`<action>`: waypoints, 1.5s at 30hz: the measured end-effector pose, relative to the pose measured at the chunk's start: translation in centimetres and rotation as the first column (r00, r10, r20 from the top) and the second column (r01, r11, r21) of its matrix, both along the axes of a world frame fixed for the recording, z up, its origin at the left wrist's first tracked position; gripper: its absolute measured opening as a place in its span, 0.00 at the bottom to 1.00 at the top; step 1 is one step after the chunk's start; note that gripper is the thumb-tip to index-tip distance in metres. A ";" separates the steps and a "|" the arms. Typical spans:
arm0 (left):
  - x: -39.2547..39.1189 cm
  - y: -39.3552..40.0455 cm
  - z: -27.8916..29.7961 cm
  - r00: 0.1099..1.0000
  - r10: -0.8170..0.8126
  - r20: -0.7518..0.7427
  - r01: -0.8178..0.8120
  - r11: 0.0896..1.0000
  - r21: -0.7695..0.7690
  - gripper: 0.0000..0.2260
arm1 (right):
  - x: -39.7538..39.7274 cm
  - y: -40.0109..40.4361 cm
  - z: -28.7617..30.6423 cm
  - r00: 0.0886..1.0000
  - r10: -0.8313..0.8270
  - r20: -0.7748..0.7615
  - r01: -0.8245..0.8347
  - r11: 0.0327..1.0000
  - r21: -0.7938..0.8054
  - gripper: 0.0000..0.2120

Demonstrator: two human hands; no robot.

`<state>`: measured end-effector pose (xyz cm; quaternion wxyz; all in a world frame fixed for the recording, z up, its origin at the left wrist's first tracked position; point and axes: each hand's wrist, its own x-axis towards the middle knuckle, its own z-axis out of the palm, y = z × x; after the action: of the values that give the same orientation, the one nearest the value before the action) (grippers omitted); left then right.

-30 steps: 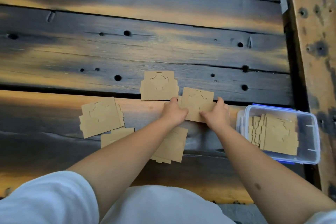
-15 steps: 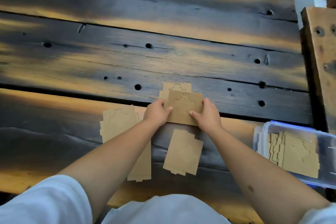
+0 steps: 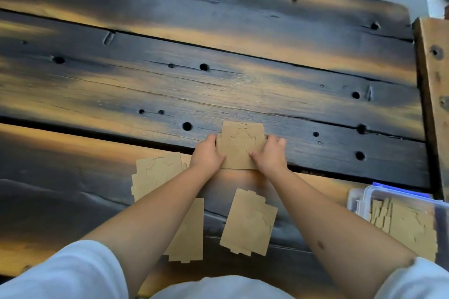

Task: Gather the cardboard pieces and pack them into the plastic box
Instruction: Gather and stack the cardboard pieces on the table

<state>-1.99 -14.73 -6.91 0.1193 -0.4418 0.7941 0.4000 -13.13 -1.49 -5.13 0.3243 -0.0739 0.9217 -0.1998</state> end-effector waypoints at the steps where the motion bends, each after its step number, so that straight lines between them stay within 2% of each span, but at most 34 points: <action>1: -0.1 0.1 0.0 1.000 0.005 0.004 -0.005 1.000 0.002 0.17 | 0.0 0.1 -0.2 1.000 0.013 -0.002 -0.013 1.000 0.027 0.30; 4: -0.1 0.6 0.2 0.999 -0.020 0.047 0.021 1.000 -0.018 0.22 | 0.0 0.3 -0.5 0.999 0.047 -0.024 -0.044 0.994 0.104 0.31; 10: 0.0 1.7 0.6 0.983 -0.099 0.158 0.106 0.994 -0.036 0.33 | -0.1 0.3 -1.1 1.000 0.015 0.027 -0.018 0.995 0.101 0.38; 16: -0.5 1.3 0.2 0.984 -0.052 0.171 0.052 0.999 0.004 0.37 | -0.1 0.7 -1.3 0.997 0.043 -0.062 -0.033 0.988 0.148 0.34; 22: -0.8 1.6 -0.3 0.987 0.049 0.155 -0.061 0.996 0.070 0.24 | 0.3 1.9 -0.6 0.999 0.015 -0.048 -0.015 1.000 -0.005 0.31; 25: -0.1 1.6 -0.4 0.996 0.060 0.064 -0.066 0.993 0.097 0.18 | 1.0 2.0 0.1 0.998 -0.009 -0.069 0.004 0.997 -0.081 0.30; 28: 1.6 1.2 0.0 0.998 0.046 -0.051 -0.039 0.990 0.137 0.12 | 1.9 1.9 0.9 0.995 0.038 -0.091 -0.050 0.990 -0.134 0.29; 33: 6.1 0.0 1.5 0.981 0.143 -0.134 -0.120 0.979 0.163 0.13 | 4.4 0.8 2.2 0.987 0.146 -0.062 -0.156 0.964 -0.215 0.33; 35: 8.3 -0.3 1.9 0.970 0.198 -0.141 -0.172 0.968 0.182 0.10 | 5.7 -0.1 2.5 0.980 0.192 -0.054 -0.200 0.953 -0.227 0.33; 39: 13.0 -1.1 2.4 0.957 0.267 -0.116 -0.246 0.954 0.170 0.09 | 9.0 -2.2 2.8 0.955 0.297 -0.030 -0.294 0.921 -0.254 0.30; 42: 16.0 -2.1 2.7 0.955 0.285 -0.083 -0.273 0.952 0.136 0.10 | 11.7 -3.6 2.5 0.952 0.307 0.010 -0.294 0.919 -0.265 0.31; 45: 18.3 -3.1 2.8 0.943 0.329 -0.052 -0.322 0.940 0.110 0.07 | 13.8 -5.0 1.8 0.945 0.327 0.031 -0.309 0.918 -0.247 0.29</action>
<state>16.28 -17.86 -4.08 0.0455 -0.5465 0.6927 0.4684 0.68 -6.53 -3.31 0.3741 -0.2539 0.8543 -0.2565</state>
